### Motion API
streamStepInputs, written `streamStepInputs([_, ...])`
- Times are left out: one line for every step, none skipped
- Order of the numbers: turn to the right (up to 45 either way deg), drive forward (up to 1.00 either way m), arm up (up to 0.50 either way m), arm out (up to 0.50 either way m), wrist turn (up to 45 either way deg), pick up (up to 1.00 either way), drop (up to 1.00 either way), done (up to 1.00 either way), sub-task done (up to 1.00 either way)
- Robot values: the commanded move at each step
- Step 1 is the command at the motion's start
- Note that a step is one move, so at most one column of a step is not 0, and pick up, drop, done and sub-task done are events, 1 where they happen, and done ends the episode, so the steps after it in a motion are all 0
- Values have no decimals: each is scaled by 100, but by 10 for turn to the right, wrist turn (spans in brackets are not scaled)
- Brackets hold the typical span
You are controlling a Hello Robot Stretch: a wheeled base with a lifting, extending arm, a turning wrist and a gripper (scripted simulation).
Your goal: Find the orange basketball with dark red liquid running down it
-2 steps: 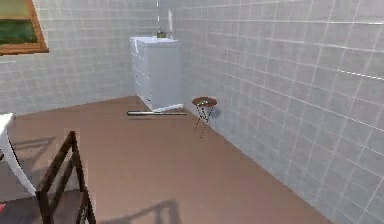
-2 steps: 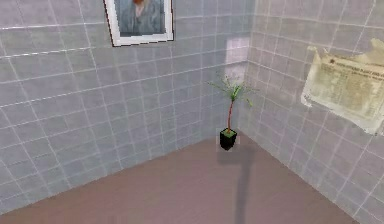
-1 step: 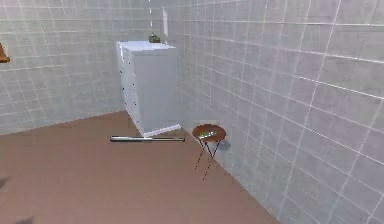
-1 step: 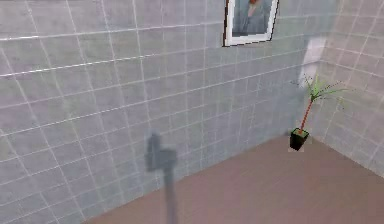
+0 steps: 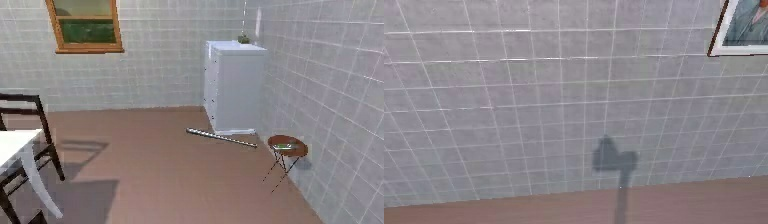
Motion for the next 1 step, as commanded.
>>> streamStepInputs([0, 70, 0, 0, 0, 0, 0, 0, 0])
